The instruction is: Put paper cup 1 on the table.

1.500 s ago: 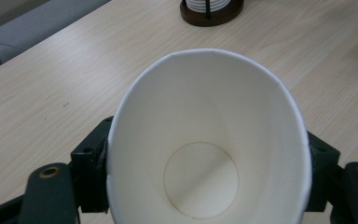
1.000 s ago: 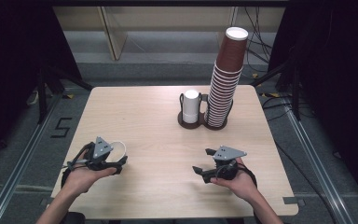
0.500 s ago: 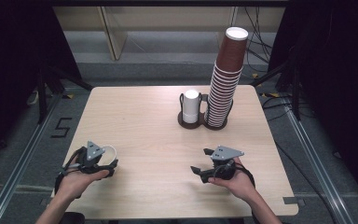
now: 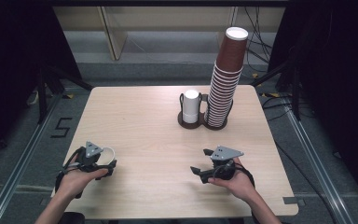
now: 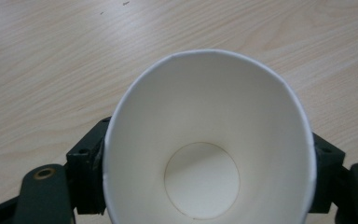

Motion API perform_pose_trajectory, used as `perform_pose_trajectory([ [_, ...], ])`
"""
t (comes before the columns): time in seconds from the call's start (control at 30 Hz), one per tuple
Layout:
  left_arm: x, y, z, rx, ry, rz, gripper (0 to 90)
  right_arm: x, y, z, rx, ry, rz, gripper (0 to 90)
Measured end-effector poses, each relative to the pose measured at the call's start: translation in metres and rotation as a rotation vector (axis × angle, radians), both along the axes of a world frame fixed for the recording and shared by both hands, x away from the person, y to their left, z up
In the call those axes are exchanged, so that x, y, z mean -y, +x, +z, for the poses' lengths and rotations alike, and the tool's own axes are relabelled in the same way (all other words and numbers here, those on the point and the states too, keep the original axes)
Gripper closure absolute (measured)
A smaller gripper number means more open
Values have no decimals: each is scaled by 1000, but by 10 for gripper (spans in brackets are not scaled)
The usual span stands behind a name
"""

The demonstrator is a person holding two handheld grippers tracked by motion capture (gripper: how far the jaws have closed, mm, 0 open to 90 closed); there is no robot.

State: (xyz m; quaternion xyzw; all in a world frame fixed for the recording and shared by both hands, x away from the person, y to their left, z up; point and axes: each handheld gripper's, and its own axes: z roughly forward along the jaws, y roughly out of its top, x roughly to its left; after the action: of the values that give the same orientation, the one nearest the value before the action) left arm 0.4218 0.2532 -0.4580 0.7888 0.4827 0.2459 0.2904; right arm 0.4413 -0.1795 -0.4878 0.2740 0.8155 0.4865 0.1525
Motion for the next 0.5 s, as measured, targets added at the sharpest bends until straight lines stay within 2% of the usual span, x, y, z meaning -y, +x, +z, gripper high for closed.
perform_pose_trajectory([
  [0.23, -2, 4, -4, 12, -27, -4, 190, 1, 0, 1, -10, -2, 1, 155],
  [0.27, -2, 4, -4, 11, -23, -5, 183, 1, 0, 1, 7, -9, 8, 155],
  [0.3, -3, 5, -5, 10, -15, -13, 172, 1, 0, 1, 0, -7, 7, 154],
  [0.5, -3, 5, -10, 5, -13, -13, 60, 0, 0, 0, -4, -3, 12, 154],
])
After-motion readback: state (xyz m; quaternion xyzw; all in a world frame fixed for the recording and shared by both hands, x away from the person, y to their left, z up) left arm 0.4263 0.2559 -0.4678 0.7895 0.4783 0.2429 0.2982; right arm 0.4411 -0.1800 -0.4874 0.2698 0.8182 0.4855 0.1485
